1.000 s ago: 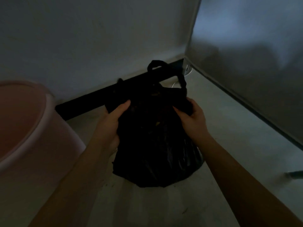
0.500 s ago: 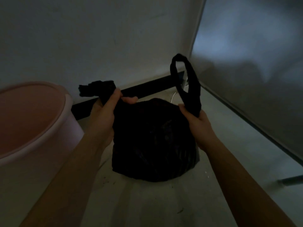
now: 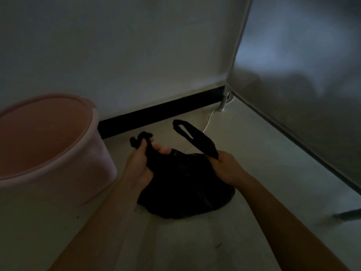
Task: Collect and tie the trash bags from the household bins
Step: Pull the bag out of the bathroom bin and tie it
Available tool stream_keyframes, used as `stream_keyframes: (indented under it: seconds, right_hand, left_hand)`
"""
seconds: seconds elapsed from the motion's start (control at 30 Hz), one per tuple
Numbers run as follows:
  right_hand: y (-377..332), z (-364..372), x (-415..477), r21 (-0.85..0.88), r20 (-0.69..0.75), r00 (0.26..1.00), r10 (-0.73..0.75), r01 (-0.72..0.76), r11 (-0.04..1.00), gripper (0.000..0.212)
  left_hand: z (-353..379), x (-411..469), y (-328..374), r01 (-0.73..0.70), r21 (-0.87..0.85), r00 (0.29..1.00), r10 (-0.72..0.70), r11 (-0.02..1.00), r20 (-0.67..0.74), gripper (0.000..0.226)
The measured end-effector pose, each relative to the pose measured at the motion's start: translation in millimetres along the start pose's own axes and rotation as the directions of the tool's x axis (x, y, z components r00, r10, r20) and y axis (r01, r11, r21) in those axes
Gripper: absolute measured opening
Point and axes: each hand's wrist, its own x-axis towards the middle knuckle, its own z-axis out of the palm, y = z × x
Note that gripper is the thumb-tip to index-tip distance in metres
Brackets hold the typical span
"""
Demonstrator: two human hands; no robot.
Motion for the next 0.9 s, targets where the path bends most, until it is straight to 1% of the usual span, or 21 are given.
stream_keyframes:
  seconds: [0.03, 0.1, 0.17, 0.2, 0.23, 0.3, 0.33, 0.37, 0.4, 0.43, 0.47, 0.53, 0.57, 0.6, 0.67, 0.7, 0.73, 0.8, 0.83, 0.87, 0.9]
  right_hand:
    - [6.0, 2.8, -1.6, -0.062, 0.008, 1.0, -0.005, 0.005, 0.998, 0.035]
    - [12.9, 9.1, -5.4, -0.177, 0.08, 0.996, -0.044, 0.058, 0.983, 0.034]
    - [17.1, 11.5, -7.5, -0.207, 0.164, 0.985, -0.055, 0.089, 0.974, 0.029]
    - [18.7, 10.9, -7.9, -0.201, 0.185, 0.981, -0.058, 0.095, 0.975, 0.027]
    - [19.2, 9.7, -8.4, -0.193, 0.194, 0.979, -0.066, 0.104, 0.976, 0.028]
    - [19.6, 10.2, -8.8, -0.204, 0.224, 0.971, -0.086, 0.133, 0.97, 0.03]
    - [18.7, 12.3, -9.4, -0.234, 0.262, 0.961, -0.092, 0.156, 0.96, 0.03]
    - [16.8, 15.8, -10.5, -0.268, 0.302, 0.948, -0.103, 0.188, 0.945, 0.03]
    - [15.8, 19.9, -11.2, -0.291, 0.325, 0.938, -0.12, 0.221, 0.931, 0.03]
    - [16.8, 23.6, -10.9, -0.282, 0.32, 0.936, -0.149, 0.245, 0.928, 0.031]
    - [19.5, 27.1, -10.8, -0.233, 0.283, 0.941, -0.187, 0.257, 0.938, 0.029]
    - [27.4, 31.8, -10.7, -0.129, 0.171, 0.945, -0.277, 0.301, 0.945, 0.027]
    - [31.3, 33.6, -10.3, -0.126, 0.127, 0.935, -0.33, 0.345, 0.93, 0.028]
    - [35.9, 35.9, -9.1, -0.145, 0.095, 0.923, -0.373, 0.383, 0.912, 0.024]
    - [41.1, 39.3, -7.5, -0.174, 0.03, 0.912, -0.408, 0.407, 0.897, 0.019]
    - [42.9, 40.1, -7.1, -0.161, -0.007, 0.925, -0.381, 0.375, 0.913, 0.023]
    - [43.8, 39.3, -6.8, -0.106, -0.048, 0.946, -0.321, 0.314, 0.943, 0.028]
    - [44.9, 35.2, -5.5, 0.037, -0.13, 0.973, -0.19, 0.197, 0.98, 0.034]
    - [42.9, 32.6, -5.6, 0.108, -0.156, 0.978, -0.137, 0.154, 0.982, 0.034]
    - [39.6, 29.4, -6.2, 0.174, -0.164, 0.982, -0.095, 0.124, 0.977, 0.031]
    - [36.0, 27.2, -6.4, 0.221, -0.151, 0.985, -0.077, 0.11, 0.969, 0.029]
  left_hand:
    - [-6.2, 0.4, -3.3, 0.015, -0.017, 1.0, -0.016, 1.0, -0.021, 0.029]
    - [-9.9, -1.1, -11.5, 0.049, 0.005, 0.998, -0.049, 0.999, -0.041, 0.03]
    - [-12.2, -1.5, -16.2, 0.103, 0.03, 0.995, -0.102, 0.994, -0.02, 0.025]
    - [-14.3, -1.4, -15.5, 0.12, 0.064, 0.992, -0.121, 0.991, 0.019, 0.027]
    - [-18.4, -0.8, -14.2, 0.12, 0.135, 0.989, -0.13, 0.984, 0.068, 0.032]
    - [-25.3, -3.2, -15.5, 0.067, 0.364, 0.985, -0.121, 0.929, 0.126, 0.038]
    - [-25.0, -6.1, -18.1, 0.036, 0.485, 0.988, -0.104, 0.874, 0.115, 0.035]
    - [-22.5, -8.4, -21.4, 0.008, 0.569, 0.995, -0.062, 0.823, 0.076, 0.03]
    - [-19.7, -8.1, -25.5, -0.023, 0.602, 1.0, 0.009, 0.798, 0.027, 0.026]
    - [-16.5, -7.1, -28.0, -0.052, 0.582, 0.996, 0.083, 0.812, -0.027, 0.023]
    - [-14.7, -3.9, -27.3, -0.079, 0.527, 0.986, 0.144, 0.846, -0.082, 0.021]
    - [-13.5, 2.2, -18.0, -0.134, 0.39, 0.958, 0.219, 0.911, -0.183, 0.02]
    - [-15.6, 5.3, -11.8, -0.152, 0.35, 0.947, 0.237, 0.924, -0.216, 0.02]
    - [-17.7, 6.6, -6.4, -0.158, 0.336, 0.942, 0.243, 0.929, -0.23, 0.019]
    - [-22.0, 7.4, -1.4, -0.139, 0.332, 0.957, 0.212, 0.933, -0.196, 0.023]
    - [-24.8, 8.2, -1.7, -0.115, 0.31, 0.976, 0.166, 0.944, -0.144, 0.025]
    - [-27.3, 8.5, -3.2, -0.073, 0.279, 0.993, 0.097, 0.957, -0.072, 0.025]
    - [-29.8, 5.4, -8.9, 0.019, 0.249, 0.997, -0.037, 0.968, 0.067, 0.011]
    - [-30.7, 3.4, -12.8, 0.047, 0.273, 0.993, -0.074, 0.961, 0.089, 0.011]
    - [-31.5, 1.6, -16.8, 0.068, 0.308, 0.992, -0.097, 0.949, 0.082, 0.018]
    - [-32.8, 0.9, -20.5, 0.075, 0.356, 0.991, -0.108, 0.932, 0.073, 0.02]
